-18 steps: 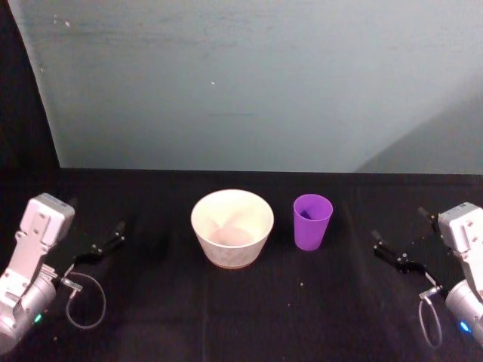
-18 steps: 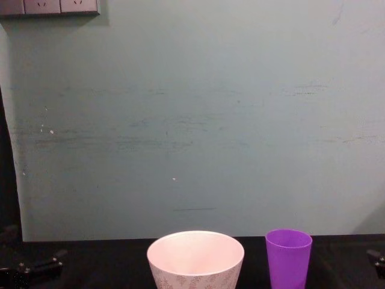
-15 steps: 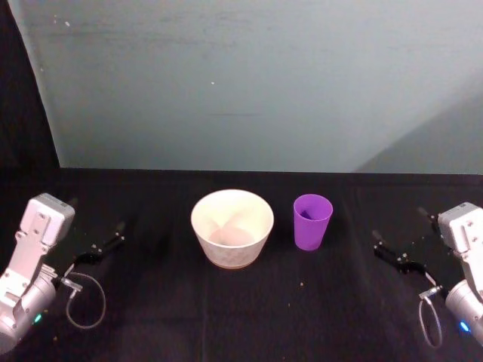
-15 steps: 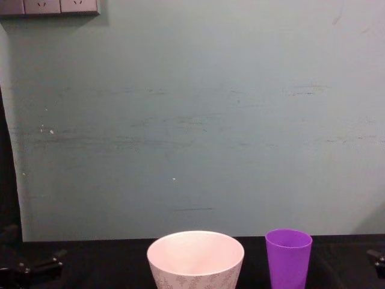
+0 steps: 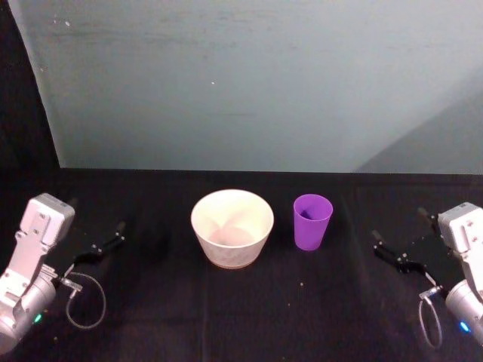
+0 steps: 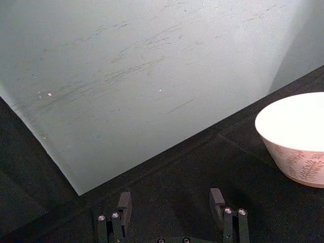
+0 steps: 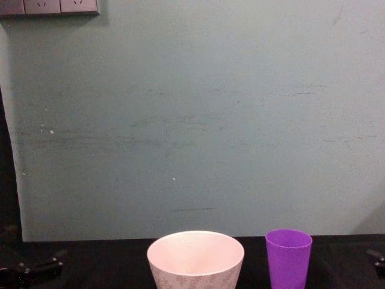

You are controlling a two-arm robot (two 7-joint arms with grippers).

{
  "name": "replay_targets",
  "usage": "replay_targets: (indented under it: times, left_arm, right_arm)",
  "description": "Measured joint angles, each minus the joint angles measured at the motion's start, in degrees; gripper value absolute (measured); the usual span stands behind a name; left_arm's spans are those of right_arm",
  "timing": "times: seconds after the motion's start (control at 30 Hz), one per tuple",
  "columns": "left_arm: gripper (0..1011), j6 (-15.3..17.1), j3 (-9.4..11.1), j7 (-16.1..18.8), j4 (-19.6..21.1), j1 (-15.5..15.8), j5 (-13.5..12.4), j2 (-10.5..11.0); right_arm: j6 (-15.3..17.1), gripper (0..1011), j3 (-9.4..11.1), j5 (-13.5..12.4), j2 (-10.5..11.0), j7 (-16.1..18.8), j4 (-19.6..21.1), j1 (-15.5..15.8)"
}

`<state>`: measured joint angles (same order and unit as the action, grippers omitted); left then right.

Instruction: Pick up the cup and pour the mung beans from the cup into the bowl.

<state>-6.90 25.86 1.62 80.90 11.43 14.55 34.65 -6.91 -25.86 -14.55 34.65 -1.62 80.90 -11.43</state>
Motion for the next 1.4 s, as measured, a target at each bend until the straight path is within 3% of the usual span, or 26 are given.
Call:
replay_targets:
  times: [0.53,0.87,1.0,1.2,1.4]
  left_arm:
    - [1011,0.00,0.00,0.00,0.00,0.00,0.00,0.00]
    - [1011,0.00,0.00,0.00,0.00,0.00,0.00,0.00]
    - [1011,0.00,0.00,0.00,0.00,0.00,0.00,0.00]
    - [1011,0.00,0.00,0.00,0.00,0.00,0.00,0.00]
    - [1011,0.00,0.00,0.00,0.00,0.00,0.00,0.00]
  right_arm:
    - [0.00,1002,0.05,0.01,-0.11,0.06,-0.06,0.00]
    - [-0.86,1003,-2.73,1.67,-5.08,5.26,-4.49,-3.21]
    - [-2.46,1003,-3.64,1.08,-8.26,8.74,-7.66,-5.50]
    - [-4.01,1003,-3.52,-0.93,-12.22,12.64,-12.53,-8.29]
    - [-4.66,1003,-2.40,-2.17,-14.70,13.67,-15.82,-9.71]
